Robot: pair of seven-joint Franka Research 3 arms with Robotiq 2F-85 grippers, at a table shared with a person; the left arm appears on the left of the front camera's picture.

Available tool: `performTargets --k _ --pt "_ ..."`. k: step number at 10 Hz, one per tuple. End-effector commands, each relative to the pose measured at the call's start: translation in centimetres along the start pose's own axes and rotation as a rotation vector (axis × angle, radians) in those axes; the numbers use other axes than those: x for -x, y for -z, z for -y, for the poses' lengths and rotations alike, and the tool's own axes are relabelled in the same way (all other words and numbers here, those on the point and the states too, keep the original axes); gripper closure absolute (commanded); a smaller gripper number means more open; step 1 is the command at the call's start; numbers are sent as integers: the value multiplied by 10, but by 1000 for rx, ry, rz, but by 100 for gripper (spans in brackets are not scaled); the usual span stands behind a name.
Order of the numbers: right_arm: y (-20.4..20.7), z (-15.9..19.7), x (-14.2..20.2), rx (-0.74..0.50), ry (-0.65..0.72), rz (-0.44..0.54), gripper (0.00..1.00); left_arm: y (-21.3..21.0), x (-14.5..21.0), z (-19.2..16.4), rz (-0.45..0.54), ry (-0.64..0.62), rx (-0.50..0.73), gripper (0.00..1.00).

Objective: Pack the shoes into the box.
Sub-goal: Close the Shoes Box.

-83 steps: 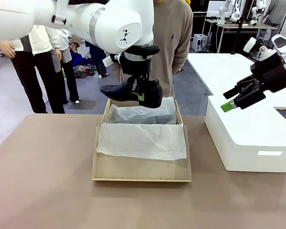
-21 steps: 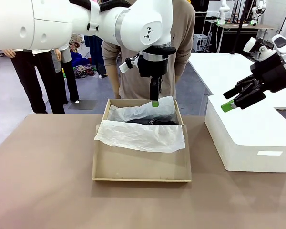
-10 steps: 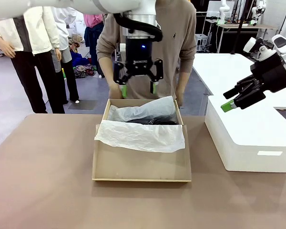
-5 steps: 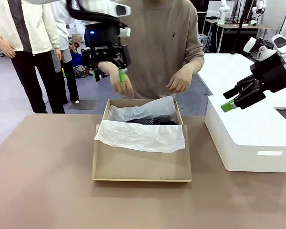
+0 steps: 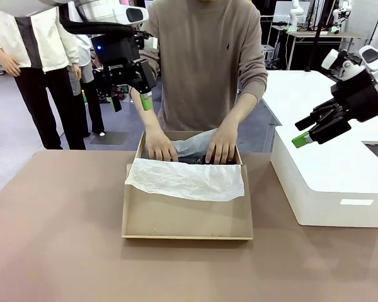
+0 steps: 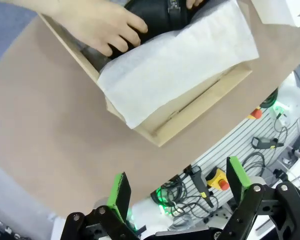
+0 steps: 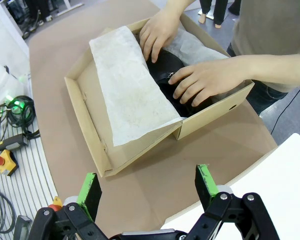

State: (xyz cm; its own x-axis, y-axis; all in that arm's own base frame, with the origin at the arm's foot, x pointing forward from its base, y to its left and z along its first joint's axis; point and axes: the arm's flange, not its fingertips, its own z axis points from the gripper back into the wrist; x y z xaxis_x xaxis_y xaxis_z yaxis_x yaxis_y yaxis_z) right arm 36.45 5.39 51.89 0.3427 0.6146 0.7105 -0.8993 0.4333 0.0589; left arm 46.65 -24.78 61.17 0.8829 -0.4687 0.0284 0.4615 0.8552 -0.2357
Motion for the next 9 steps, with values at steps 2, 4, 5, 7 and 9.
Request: performTargets --k 2,4,5,7,9 --pt "3 2 0 -12 -20 41 0 -3 -6 3 5 -23 -19 0" --pt "3 2 0 -12 -20 41 0 -3 -6 3 5 -23 -19 0" --pt "3 2 0 -12 -20 41 0 -1 -6 5 4 -11 -1 0" --pt "3 2 0 -12 -20 41 0 -14 16 1 -14 110 -45 0" --pt "3 2 0 -12 -20 41 0 -28 41 -5 -45 279 -56 0"
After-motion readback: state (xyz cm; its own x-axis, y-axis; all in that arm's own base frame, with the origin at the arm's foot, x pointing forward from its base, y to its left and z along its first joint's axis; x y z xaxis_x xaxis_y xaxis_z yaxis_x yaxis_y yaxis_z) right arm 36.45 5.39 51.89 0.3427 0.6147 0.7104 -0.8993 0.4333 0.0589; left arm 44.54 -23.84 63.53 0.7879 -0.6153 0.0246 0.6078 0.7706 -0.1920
